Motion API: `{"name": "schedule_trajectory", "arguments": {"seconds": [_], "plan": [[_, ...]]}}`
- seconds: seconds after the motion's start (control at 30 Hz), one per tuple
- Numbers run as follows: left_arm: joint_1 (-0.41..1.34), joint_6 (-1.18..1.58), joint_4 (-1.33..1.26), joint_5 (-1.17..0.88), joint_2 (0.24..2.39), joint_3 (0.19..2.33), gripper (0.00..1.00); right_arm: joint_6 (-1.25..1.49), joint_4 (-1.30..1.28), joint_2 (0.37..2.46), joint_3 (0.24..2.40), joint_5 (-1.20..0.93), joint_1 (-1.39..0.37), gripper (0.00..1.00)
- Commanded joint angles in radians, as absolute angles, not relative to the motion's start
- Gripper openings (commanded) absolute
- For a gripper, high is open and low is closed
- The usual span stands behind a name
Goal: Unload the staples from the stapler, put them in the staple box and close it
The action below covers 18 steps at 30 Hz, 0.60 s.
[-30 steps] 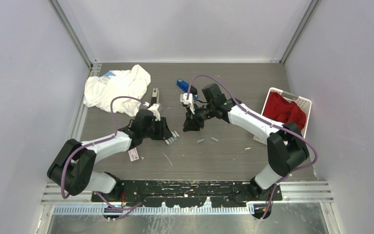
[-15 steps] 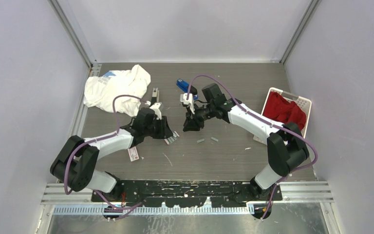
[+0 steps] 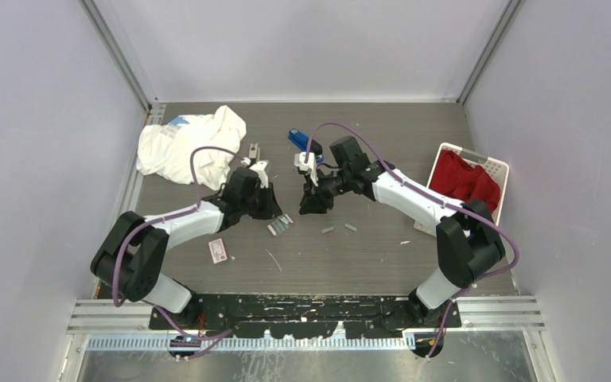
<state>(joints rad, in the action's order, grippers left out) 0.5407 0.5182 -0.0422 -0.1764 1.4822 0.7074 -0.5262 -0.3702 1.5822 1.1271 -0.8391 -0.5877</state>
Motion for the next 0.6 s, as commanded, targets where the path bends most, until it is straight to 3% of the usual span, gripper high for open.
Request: {"name": "schedule_trajectory", "arguments": {"seconds": [0.0, 0.57], "plan": [[0.542, 0.485, -0.006, -0.127, 1.512, 0.779, 0.14, -0.545, -0.345, 1.557, 1.127, -0.845, -0.591, 0.32], [0.543, 0.439, 0.05, -0.041, 1.52, 0.802, 0.05, -0.547, -0.345, 1.556, 1.126, -0.85, -0.591, 0.32]]}}
